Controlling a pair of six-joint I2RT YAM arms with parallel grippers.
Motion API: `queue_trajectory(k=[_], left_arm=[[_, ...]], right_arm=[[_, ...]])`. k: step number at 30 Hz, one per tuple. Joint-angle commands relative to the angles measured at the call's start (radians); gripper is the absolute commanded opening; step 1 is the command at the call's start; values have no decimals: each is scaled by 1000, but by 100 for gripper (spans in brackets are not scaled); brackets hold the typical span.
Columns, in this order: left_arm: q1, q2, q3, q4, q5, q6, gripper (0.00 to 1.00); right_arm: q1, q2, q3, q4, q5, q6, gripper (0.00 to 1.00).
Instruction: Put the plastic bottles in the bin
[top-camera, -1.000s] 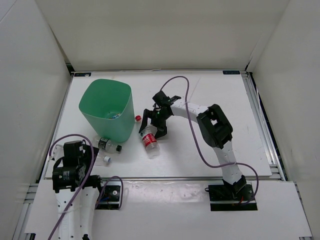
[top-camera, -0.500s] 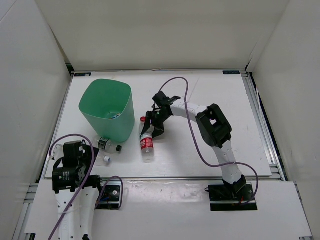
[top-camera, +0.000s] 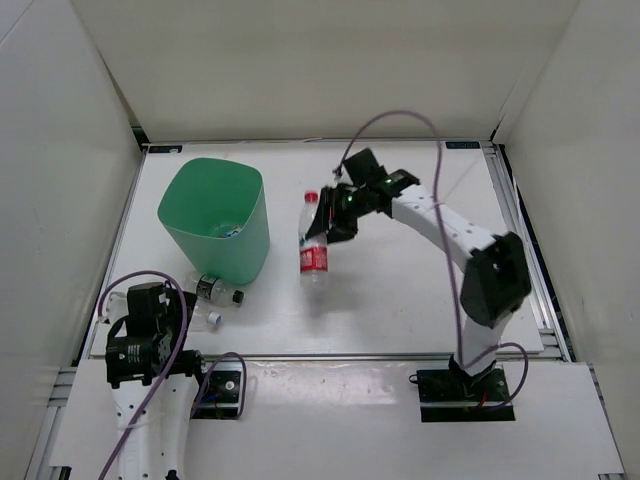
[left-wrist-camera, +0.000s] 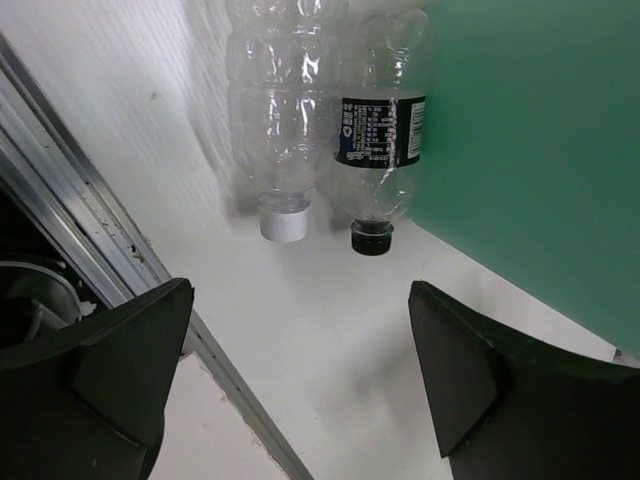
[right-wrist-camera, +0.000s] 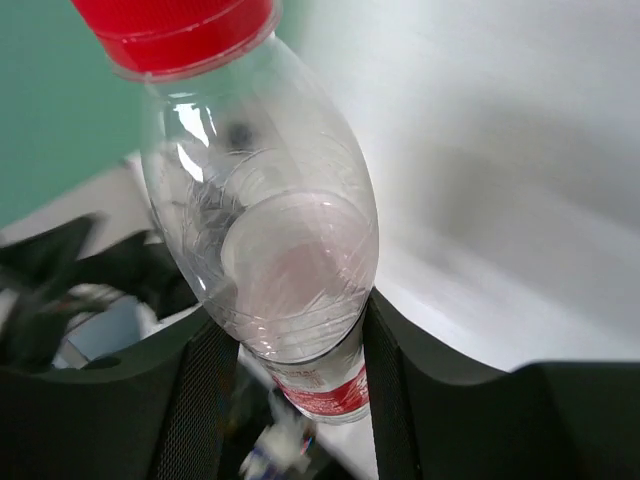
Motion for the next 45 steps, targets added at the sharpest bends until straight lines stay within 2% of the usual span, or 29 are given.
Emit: queue_trajectory(k=[1, 2, 3, 6, 7, 9, 11, 14, 16, 17, 18, 19, 20, 21, 22, 24, 26, 29, 36, 41, 45], left_arm=[[-4, 13, -26, 42, 47, -6, 100], [-4, 13, -26, 60, 60, -6, 100], [-4, 13, -37, 77, 89, -6, 100], [-4, 22, -64, 128, 121, -6, 100], [-4, 49, -77, 128, 121, -6, 100], [-4, 80, -77, 128, 121, -6, 100], [-4, 129, -77, 128, 121, 13, 100], [-4, 190, -52, 119, 111, 50, 100], [-4, 213, -39, 108, 101, 89, 100], [-4, 232, -25, 108, 91, 102, 100], [-4, 232, -11, 108, 91, 127, 100], [-4, 246, -11, 117, 78, 139, 100], [-4, 258, 1, 117, 69, 148, 100], [-4, 258, 1, 117, 69, 149, 100], [-4, 269, 1, 117, 60, 149, 100], [-4, 278, -20, 140, 60, 139, 100], [-4, 278, -57, 156, 69, 124, 100], [-4, 296, -98, 200, 80, 98, 100], [-4, 390, -186, 326, 55, 56, 100], [-4, 459, -195, 357, 25, 12, 100], [-4, 459, -218, 366, -12, -16, 100]], right_arm=[[40, -172, 188, 64, 98, -38, 32], [49, -172, 251, 64, 167, -38, 32], [59, -149, 391, 64, 189, -38, 32], [90, -38, 623, 64, 243, -64, 32], [102, 39, 779, 64, 281, -84, 32], [141, 142, 903, 96, 312, -139, 32], [170, 179, 951, 154, 323, -150, 32], [217, 210, 905, 298, 395, -215, 32], [240, 257, 944, 331, 441, -265, 32], [263, 274, 972, 331, 479, -322, 34], [274, 285, 991, 343, 494, -353, 40], [296, 285, 991, 361, 495, -383, 82], [309, 285, 991, 361, 505, -447, 100], [326, 267, 991, 339, 533, -481, 100], [360, 247, 966, 319, 625, -514, 100], [372, 152, 907, 276, 669, -555, 100], [382, 36, 778, 265, 660, -528, 100], [382, -74, 699, 207, 620, -506, 100], [382, -197, 632, -11, 591, -517, 100], [382, -301, 494, -64, 602, -505, 100], [382, -335, 457, -84, 590, -496, 100]])
